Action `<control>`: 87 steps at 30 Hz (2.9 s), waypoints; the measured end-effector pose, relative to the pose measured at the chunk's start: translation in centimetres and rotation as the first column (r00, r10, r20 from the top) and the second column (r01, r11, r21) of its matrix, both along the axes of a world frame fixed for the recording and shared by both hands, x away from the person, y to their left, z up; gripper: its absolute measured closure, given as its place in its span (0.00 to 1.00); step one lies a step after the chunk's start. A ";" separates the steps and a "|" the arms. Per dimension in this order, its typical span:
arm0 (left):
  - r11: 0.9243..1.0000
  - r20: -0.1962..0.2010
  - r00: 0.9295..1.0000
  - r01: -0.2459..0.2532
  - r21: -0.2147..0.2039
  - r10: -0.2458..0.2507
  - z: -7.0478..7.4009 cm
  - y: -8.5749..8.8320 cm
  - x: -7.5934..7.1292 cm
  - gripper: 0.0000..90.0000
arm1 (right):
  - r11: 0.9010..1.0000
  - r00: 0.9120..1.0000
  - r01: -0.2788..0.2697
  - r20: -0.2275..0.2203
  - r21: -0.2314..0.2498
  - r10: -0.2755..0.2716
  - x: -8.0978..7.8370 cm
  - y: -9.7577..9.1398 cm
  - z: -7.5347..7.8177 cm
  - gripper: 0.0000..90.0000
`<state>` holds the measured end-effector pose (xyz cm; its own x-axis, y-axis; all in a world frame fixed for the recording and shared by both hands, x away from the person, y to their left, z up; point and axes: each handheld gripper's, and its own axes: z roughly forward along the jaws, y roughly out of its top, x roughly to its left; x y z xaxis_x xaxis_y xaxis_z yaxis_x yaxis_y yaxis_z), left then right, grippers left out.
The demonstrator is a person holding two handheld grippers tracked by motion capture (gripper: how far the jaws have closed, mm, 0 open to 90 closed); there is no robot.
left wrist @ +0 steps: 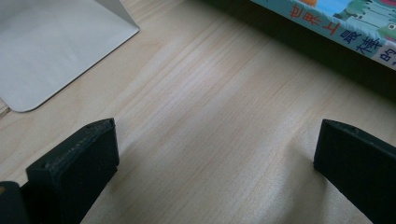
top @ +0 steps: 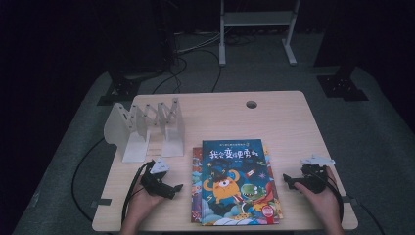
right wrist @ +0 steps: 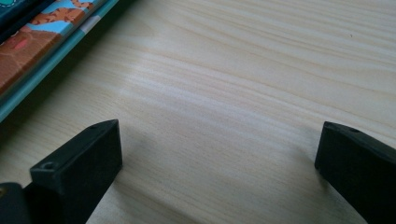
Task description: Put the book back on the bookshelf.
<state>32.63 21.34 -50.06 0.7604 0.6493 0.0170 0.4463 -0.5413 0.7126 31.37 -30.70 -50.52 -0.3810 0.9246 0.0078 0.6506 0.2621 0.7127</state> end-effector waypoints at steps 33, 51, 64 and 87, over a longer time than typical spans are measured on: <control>1.000 0.000 1.000 -0.002 0.002 0.002 0.0 0.1 -0.2 0.00 | 0.988 0.992 -0.129 0.021 0.081 0.127 6.7 7.9 4.8 0.33; 0.998 0.011 1.000 0.019 -0.054 -0.018 2.1 0.5 0.3 0.00 | 0.973 0.980 -0.186 -0.046 0.139 0.194 8.5 9.8 4.2 0.33; 0.997 0.040 0.997 0.061 -0.055 -0.059 3.9 -0.8 1.3 0.00 | 0.952 0.953 -0.286 -0.069 0.106 0.294 10.2 13.6 4.7 0.34; 0.994 0.007 0.997 0.076 -0.074 -0.076 3.9 -2.5 2.6 0.00 | 0.893 0.892 -0.440 -0.064 0.097 0.447 11.3 19.9 5.0 0.35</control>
